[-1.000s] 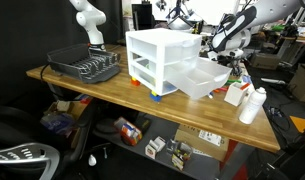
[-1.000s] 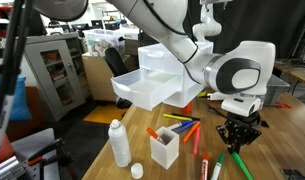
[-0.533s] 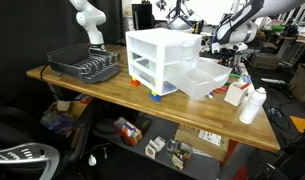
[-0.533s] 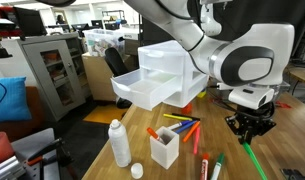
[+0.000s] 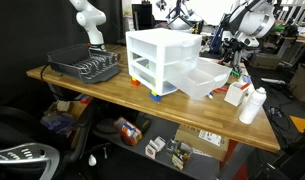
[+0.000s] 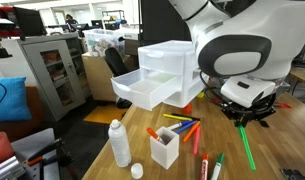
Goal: Put the green pen inside the white box
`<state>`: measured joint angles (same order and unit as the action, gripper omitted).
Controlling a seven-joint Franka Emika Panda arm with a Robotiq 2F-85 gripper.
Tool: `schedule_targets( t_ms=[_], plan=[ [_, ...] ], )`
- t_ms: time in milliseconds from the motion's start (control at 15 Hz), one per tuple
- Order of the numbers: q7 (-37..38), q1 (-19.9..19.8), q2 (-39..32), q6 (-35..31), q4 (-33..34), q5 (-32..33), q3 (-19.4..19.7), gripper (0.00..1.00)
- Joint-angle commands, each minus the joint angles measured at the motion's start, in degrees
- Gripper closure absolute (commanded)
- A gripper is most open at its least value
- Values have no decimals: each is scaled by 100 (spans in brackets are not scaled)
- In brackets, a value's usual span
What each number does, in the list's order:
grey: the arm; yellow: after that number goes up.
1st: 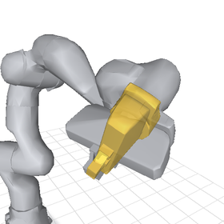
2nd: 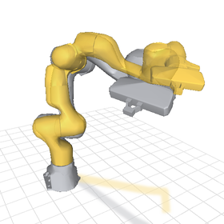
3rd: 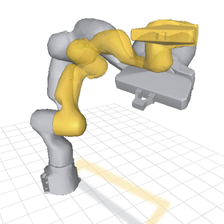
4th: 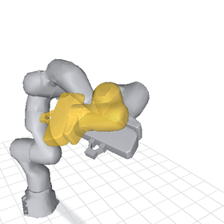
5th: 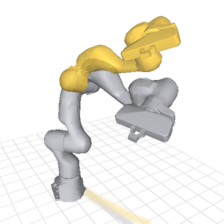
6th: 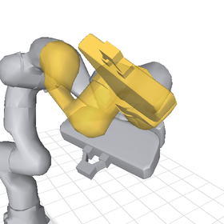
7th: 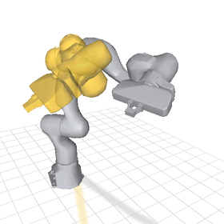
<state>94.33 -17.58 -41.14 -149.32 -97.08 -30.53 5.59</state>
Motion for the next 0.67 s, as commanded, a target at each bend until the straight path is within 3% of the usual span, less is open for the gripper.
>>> schedule_targets(
  t_ms=[0,333,600],
  plan=[
    [-1466,-580,872,-741,-1147,-1188,-712,96],
    [-3700,-1906,1662,-1077,-1913,-2469,-2283,96],
    [-5359,-2456,1905,-730,-2236,-3619,-2813,96]
  ],
)
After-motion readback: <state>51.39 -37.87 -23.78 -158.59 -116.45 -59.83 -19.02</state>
